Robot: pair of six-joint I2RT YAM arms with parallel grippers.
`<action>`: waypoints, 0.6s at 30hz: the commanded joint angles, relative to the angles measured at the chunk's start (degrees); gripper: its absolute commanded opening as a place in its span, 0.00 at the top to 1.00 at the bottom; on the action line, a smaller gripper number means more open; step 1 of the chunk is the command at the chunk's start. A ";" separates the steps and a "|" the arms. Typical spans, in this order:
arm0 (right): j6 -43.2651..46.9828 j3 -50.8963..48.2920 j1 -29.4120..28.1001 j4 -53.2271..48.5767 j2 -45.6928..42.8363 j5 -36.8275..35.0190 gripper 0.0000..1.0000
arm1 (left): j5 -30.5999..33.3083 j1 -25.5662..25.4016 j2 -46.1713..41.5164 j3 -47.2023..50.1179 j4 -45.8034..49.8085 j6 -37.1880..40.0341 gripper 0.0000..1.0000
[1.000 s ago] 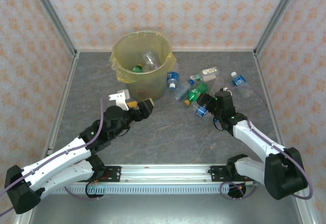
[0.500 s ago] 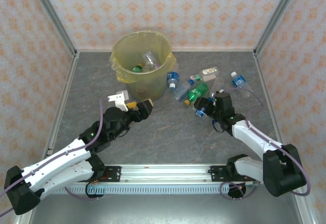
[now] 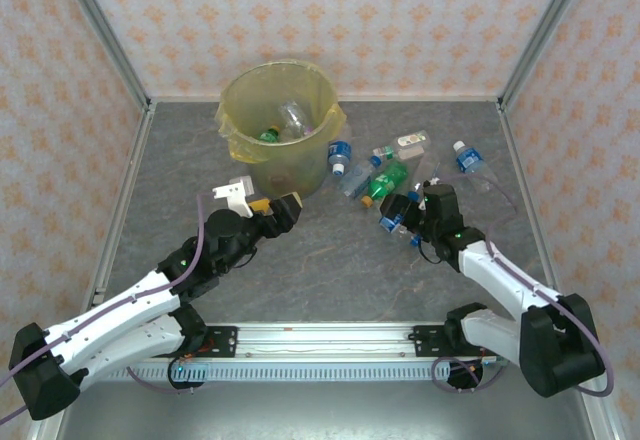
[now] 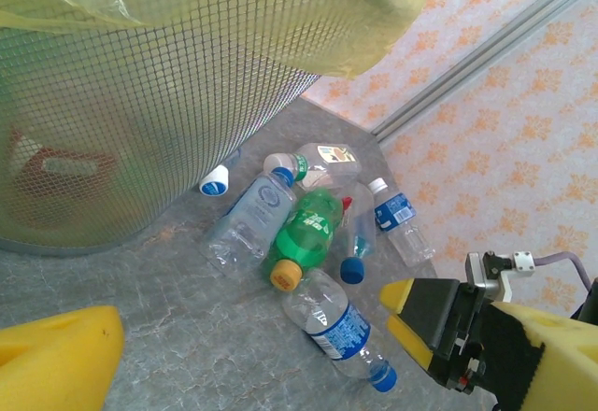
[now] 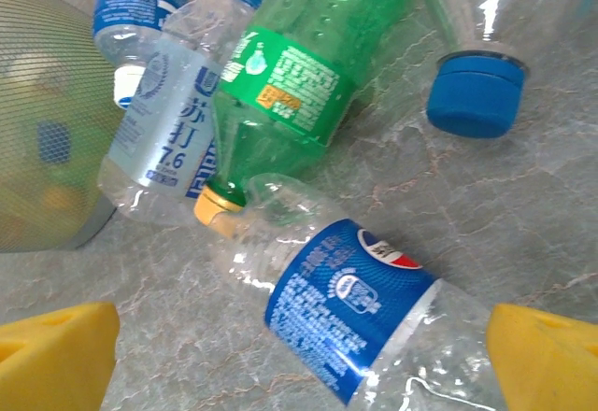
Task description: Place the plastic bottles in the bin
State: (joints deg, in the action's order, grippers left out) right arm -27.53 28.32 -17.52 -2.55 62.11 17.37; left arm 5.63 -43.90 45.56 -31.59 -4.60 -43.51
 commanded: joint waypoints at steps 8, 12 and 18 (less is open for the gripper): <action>1.53 -1.77 -1.74 0.32 4.72 1.17 0.00 | 1.30 -0.49 -1.42 0.48 -1.11 -0.22 0.01; 1.01 -2.34 -4.94 0.41 4.23 0.65 0.00 | 1.56 -0.51 -1.50 0.70 -1.38 -0.18 0.01; -0.27 -3.95 -8.87 0.59 4.94 -1.05 0.04 | 0.90 -0.50 -0.74 0.75 -1.90 -0.44 0.01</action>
State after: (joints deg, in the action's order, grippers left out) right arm -27.05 25.69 -25.43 -2.13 66.92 17.96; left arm 5.67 -43.90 44.86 -31.40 -4.60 -43.55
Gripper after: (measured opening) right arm 0.963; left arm 0.991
